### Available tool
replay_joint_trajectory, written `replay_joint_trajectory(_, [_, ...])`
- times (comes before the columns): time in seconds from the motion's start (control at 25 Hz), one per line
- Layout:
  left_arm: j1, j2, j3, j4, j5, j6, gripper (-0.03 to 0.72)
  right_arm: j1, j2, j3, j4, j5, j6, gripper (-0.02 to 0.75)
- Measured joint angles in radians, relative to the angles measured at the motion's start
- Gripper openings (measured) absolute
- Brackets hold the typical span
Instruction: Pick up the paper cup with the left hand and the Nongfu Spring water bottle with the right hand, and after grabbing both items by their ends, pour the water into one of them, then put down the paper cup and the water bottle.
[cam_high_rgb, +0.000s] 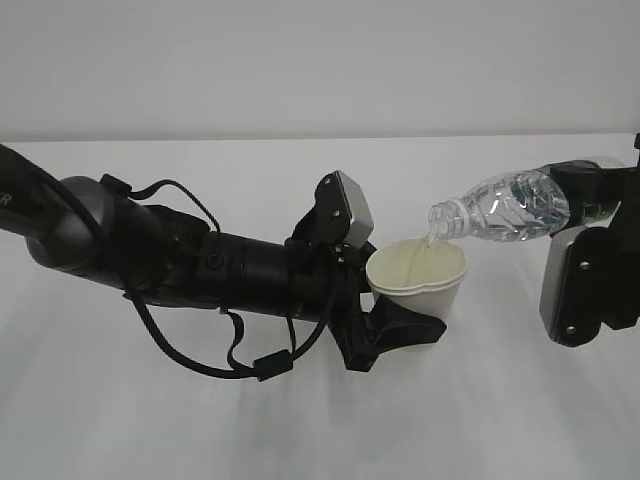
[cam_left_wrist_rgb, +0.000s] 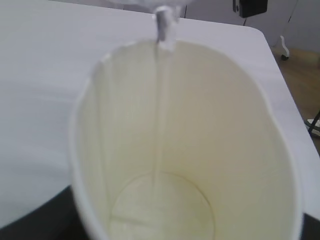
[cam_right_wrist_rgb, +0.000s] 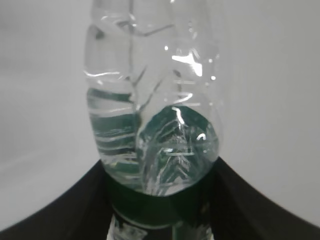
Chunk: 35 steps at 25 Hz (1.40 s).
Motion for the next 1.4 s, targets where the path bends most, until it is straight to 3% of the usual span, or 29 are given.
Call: replay_joint_trajectory(1.4, [0.0,0.0,0.0,0.0,0.0,0.0,0.454,0.0,0.0,0.0,0.0,0.0,-0.008,0.403])
